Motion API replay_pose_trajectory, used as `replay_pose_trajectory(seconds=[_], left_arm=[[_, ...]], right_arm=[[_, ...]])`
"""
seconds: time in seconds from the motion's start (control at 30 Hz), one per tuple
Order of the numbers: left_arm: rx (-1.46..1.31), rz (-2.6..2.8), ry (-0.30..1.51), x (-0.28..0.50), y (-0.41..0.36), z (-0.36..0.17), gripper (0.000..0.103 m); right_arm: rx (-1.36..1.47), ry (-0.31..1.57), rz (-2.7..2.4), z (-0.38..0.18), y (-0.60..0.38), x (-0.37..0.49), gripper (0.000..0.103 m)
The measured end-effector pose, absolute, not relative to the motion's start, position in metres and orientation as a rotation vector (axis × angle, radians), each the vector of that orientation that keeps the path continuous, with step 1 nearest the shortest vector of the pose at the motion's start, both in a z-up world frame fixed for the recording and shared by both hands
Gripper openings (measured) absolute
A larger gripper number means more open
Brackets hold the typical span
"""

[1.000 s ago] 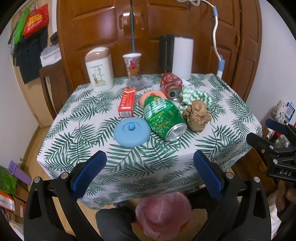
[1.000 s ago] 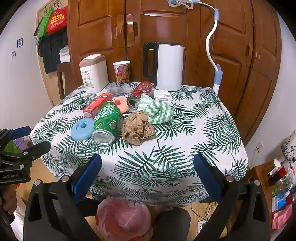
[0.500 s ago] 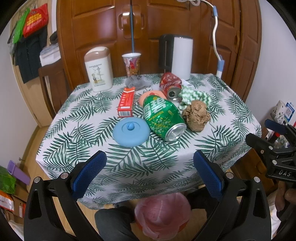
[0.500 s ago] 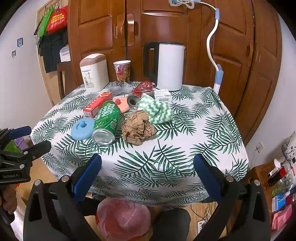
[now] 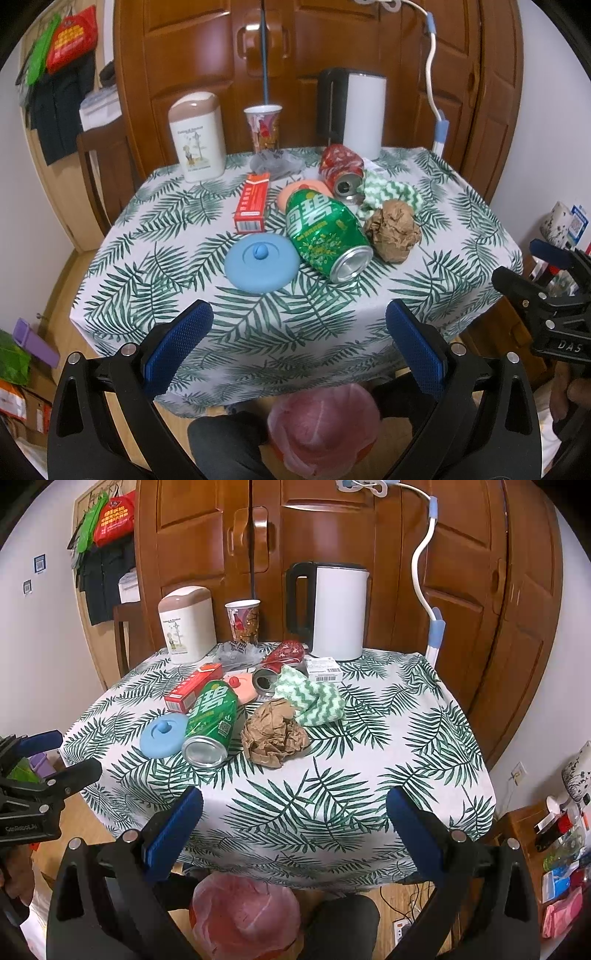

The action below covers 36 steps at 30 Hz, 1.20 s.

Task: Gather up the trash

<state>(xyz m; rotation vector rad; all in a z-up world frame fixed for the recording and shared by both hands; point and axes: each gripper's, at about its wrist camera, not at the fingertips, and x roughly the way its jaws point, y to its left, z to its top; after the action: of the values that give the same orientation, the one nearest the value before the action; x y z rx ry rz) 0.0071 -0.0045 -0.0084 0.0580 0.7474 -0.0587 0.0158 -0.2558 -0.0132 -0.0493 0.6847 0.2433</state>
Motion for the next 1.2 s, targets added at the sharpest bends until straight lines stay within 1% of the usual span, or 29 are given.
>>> replay_pose_trajectory(seconds=[0.67,0.83,1.0,1.13,1.2], left_arm=[[0.058,-0.082,0.739,0.005,-0.003,-0.012,0.097],[0.126,-0.109,0.663,-0.002,-0.011,-0.013,0.097],[0.146,-0.136,0.654,-0.001,-0.014,-0.019,0.097],[0.115,-0.142,0.657,0.008,-0.006,-0.027,0.097],[0.11,-0.158,0.68,0.019,-0.002,-0.034,0.097]], right_arm=[[-0.056,0.68,0.244,-0.013,-0.258,0.016,0.098],[-0.043,0.616,0.253,-0.012,-0.262,0.012,0.098],[-0.098,0.535,0.235,-0.014,-0.259,0.007,0.098],[-0.085,0.534,0.271,-0.023,-0.259,0.009,0.098],[-0.08,0.57,0.292,-0.031,-0.259,0.015,0.098]])
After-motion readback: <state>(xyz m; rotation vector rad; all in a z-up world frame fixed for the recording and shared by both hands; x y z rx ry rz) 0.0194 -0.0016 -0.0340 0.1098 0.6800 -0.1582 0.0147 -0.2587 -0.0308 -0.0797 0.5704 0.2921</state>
